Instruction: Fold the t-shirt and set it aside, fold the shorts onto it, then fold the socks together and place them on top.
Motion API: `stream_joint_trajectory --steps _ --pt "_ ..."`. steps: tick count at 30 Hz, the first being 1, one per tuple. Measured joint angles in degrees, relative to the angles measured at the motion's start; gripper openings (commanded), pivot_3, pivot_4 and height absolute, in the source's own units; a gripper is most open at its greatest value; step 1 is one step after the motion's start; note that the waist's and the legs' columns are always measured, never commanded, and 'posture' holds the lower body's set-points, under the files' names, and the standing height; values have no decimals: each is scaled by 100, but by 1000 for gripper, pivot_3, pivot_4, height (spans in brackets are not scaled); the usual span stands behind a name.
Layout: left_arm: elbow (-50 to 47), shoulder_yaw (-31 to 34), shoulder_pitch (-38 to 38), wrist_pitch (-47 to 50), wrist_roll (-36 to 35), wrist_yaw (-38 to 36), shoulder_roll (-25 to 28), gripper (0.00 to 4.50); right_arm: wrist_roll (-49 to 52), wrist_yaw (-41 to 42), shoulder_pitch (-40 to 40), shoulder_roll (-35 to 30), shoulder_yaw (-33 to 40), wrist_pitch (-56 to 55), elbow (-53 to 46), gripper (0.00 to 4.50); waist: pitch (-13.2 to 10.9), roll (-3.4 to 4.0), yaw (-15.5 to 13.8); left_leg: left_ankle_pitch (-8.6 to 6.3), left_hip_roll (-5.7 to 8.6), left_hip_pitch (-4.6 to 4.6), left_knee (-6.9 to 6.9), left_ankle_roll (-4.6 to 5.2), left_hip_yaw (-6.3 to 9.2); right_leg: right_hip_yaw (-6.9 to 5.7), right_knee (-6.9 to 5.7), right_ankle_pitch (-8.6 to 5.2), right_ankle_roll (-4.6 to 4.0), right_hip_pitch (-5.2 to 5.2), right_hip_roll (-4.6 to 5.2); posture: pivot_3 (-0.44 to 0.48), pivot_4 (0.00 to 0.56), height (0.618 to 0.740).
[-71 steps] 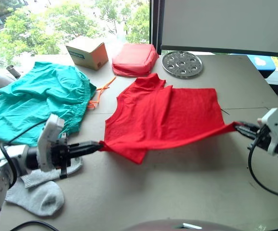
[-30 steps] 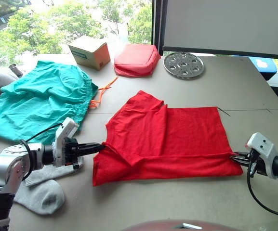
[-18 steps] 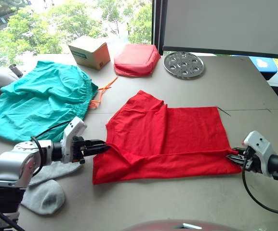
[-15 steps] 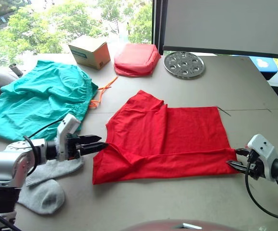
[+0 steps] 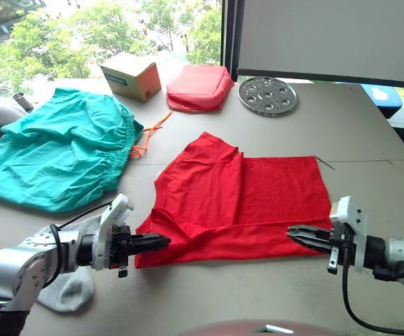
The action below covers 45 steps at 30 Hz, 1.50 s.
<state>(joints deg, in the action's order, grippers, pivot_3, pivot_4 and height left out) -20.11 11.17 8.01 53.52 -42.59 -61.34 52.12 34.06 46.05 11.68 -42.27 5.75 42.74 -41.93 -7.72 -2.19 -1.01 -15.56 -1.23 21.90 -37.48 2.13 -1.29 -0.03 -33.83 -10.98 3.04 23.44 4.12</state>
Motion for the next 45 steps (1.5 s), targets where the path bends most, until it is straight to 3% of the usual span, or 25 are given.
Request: stream_joint_trajectory --steps 3,10,14,21,27,34,37,39,45 --pt "51 -396 -280 -176 285 207 -125 42 -198 -60 -153 112 -503 -139 84 0 2 0 2 0 2 -1 -3 1 -1 0 -2 0 0 -1 0 0 150 739" --pt "480 -655 -1014 -134 304 478 -614 42 -202 -6 -63 156 -617 -398 67 0 9 -11 13 1 2 -3 -3 1 0 -2 -3 0 2 -4 -3 0 150 739" --pt "933 -489 -1427 257 -2 733 -1015 42 -236 -21 -17 156 -645 -518 66 0 14 -19 15 1 2 -3 -4 2 3 -1 -6 0 3 -7 -5 0 150 739" --pt "1252 -208 -1720 577 -190 1144 -1233 42 -403 -68 170 156 -711 -692 86 0 18 -26 19 1 3 -3 -4 2 3 -1 -5 0 2 -9 -6 0 150 739" --pt "52 258 -782 1142 -1380 315 -638 42 -661 -196 127 237 -854 -837 420 0 10 -4 35 1 -3 -11 -3 1 -3 2 -4 -1 3 -6 -3 0 150 739" --pt "-134 -605 51 100 -252 894 -996 42 -1531 -732 -374 408 -1754 -712 932 0 17 -5 5 1 4 -8 -3 1 0 2 -2 0 -1 -7 -1 0 150 739" --pt "12 -561 184 -259 -169 860 -1002 42 -1586 -879 -294 386 -1643 -649 900 0 41 14 1 0 1 -11 -2 1 2 0 -2 -1 -1 -8 -1 0 150 739" --pt "253 -393 404 -615 -82 716 -840 42 -1482 -944 296 281 -988 -537 714 0 50 29 -12 0 2 -9 -2 1 1 0 0 -2 0 -7 2 0 150 739" --pt "535 -98 645 -908 -42 554 -666 42 -1413 -1226 1089 175 427 -293 880 0 111 55 18 -1 0 -17 0 1 -7 3 1 -17 24 -10 4 0 150 739"
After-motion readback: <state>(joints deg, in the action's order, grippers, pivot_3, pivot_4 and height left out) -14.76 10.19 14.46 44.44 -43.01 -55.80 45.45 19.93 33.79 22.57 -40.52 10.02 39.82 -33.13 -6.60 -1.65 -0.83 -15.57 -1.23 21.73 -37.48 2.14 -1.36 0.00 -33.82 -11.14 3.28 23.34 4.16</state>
